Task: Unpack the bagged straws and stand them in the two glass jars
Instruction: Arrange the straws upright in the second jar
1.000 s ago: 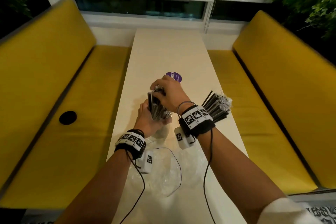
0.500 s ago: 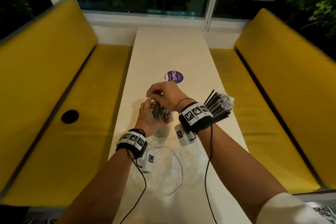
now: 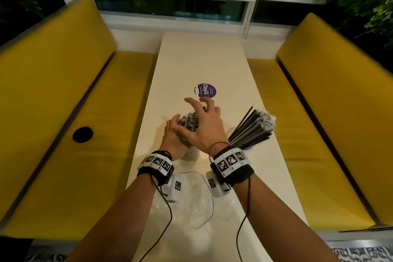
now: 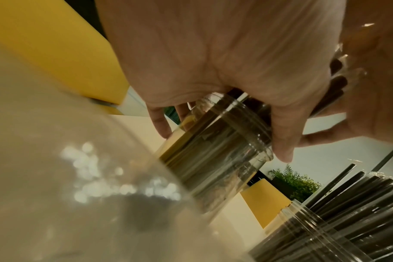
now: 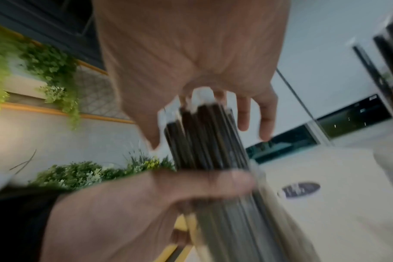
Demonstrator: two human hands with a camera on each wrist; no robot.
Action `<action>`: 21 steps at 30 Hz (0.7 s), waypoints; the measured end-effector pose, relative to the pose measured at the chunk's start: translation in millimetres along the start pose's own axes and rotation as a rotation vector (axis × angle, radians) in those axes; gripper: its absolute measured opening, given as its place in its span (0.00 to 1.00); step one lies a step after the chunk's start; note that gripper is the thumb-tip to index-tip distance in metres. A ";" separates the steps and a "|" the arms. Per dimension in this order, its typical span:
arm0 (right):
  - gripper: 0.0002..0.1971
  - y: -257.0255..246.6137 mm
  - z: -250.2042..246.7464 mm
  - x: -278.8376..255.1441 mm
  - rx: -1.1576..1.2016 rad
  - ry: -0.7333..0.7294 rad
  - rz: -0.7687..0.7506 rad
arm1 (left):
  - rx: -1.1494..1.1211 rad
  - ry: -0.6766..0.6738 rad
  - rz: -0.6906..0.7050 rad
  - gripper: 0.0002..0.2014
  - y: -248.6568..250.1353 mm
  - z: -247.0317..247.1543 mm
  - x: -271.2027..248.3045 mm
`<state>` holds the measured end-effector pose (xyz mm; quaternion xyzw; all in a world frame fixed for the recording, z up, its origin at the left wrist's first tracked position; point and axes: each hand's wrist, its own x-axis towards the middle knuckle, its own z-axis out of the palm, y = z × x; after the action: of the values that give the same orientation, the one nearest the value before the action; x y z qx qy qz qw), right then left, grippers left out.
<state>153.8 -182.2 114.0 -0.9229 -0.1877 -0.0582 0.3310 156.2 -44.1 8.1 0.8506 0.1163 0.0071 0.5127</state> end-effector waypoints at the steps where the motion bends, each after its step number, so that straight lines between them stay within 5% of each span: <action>1: 0.32 1.2 5.2 -0.3 0.098 -0.001 0.001 | 0.023 -0.003 0.022 0.57 8.3 -2.6 -4.9; 5: 0.30 9.2 1.6 3.9 0.339 0.131 -0.012 | 0.079 0.003 0.052 0.52 11.5 -2.2 -3.1; 11: 0.45 12.3 -1.9 2.1 -0.009 -0.041 -0.033 | 0.012 -0.004 0.011 0.54 -11.9 8.4 11.3; 14: 0.38 3.7 3.3 12.9 -0.090 0.052 -0.102 | 0.010 -0.017 0.015 0.58 -11.5 7.5 10.9; 18: 0.13 1.7 20.6 29.7 0.116 0.088 -0.148 | 0.034 -0.014 -0.047 0.53 17.7 -1.6 -4.0; 21: 0.10 3.1 22.0 33.4 0.234 0.251 -0.134 | 0.013 -0.013 -0.044 0.55 15.8 -3.4 -6.9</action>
<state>185.4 -160.2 102.9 -0.8490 -0.2116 -0.1724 0.4524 152.1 -49.5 24.2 0.8512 0.1318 -0.0107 0.5079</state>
